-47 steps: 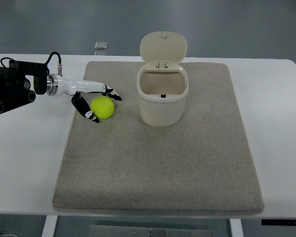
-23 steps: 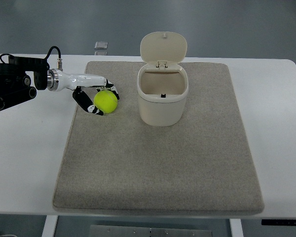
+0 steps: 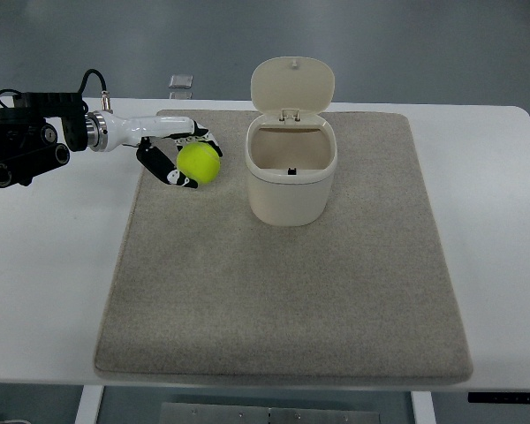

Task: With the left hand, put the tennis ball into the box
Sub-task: 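Lift the tennis ball with the left hand up off the mat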

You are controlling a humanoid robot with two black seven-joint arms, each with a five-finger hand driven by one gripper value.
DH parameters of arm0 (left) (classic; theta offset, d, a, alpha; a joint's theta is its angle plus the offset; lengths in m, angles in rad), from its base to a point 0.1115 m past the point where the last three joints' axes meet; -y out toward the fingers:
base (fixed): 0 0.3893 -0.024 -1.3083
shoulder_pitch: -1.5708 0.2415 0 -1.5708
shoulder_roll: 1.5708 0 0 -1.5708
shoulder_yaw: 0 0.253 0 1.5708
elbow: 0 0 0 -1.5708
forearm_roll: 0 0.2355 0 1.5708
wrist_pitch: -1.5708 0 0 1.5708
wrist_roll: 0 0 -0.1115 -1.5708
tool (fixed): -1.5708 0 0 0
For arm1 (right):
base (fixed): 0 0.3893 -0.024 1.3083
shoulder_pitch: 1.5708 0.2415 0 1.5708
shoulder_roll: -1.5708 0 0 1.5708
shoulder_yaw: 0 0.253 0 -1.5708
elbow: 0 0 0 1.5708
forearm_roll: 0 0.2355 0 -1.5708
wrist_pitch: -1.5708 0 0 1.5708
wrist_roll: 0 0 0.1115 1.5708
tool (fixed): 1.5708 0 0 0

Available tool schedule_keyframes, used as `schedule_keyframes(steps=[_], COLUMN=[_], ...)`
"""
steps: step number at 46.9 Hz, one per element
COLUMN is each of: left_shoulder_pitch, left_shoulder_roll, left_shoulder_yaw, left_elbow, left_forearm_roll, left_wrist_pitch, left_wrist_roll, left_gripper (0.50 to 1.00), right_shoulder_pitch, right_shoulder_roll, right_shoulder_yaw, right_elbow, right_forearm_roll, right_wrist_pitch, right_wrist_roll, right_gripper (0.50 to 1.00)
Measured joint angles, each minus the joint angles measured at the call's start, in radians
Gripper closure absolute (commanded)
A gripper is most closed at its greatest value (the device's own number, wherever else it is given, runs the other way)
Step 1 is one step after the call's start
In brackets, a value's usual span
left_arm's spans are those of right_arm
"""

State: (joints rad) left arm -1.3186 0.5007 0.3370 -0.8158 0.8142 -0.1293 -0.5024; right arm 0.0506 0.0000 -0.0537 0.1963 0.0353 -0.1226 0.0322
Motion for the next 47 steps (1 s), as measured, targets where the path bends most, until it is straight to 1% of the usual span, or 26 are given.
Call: schedule_keyframes(steps=[4, 10, 18, 25, 29, 35, 47], left_shoulder_pitch=[0.004, 0.005, -0.003, -0.014, -0.029, -0.053, -0.137], left_shoulder_roll=[-0.003, -0.006, -0.006, -0.013, -0.015, -0.052, -0.116], left_shoulder_yaw=[-0.024, -0.043, -0.058, -0.170, -0.243, -0.342, -0.520], left_elbow=[0.010, 0.016, 0.029, 0.061, 0.060, 0.049, 0.036], left_forearm_roll=[-0.105, -0.278, -0.440, -0.579, -0.613, -0.620, -0.610], left_wrist_pitch=[0.003, 0.005, 0.021, 0.044, 0.061, 0.085, 0.069], left_wrist_roll=[0.018, 0.026, 0.028, 0.036, 0.062, 0.071, 0.070], left_gripper=[1.000, 1.000, 1.000, 1.000, 1.000, 1.000, 1.000], right_shoulder_pitch=[0.000, 0.000, 0.000, 0.000, 0.000, 0.000, 0.000], right_shoulder_roll=[0.000, 0.000, 0.000, 0.000, 0.000, 0.000, 0.000], right_shoulder_yaw=[0.000, 0.000, 0.000, 0.000, 0.000, 0.000, 0.000], right_elbow=[0.000, 0.000, 0.000, 0.000, 0.000, 0.000, 0.000], right_forearm_roll=[0.000, 0.000, 0.000, 0.000, 0.000, 0.000, 0.000], right_wrist_pitch=[0.000, 0.000, 0.000, 0.000, 0.000, 0.000, 0.000], right_wrist_roll=[0.000, 0.000, 0.000, 0.000, 0.000, 0.000, 0.000], right_gripper=[0.599, 0.599, 0.599, 0.599, 0.599, 0.599, 0.599])
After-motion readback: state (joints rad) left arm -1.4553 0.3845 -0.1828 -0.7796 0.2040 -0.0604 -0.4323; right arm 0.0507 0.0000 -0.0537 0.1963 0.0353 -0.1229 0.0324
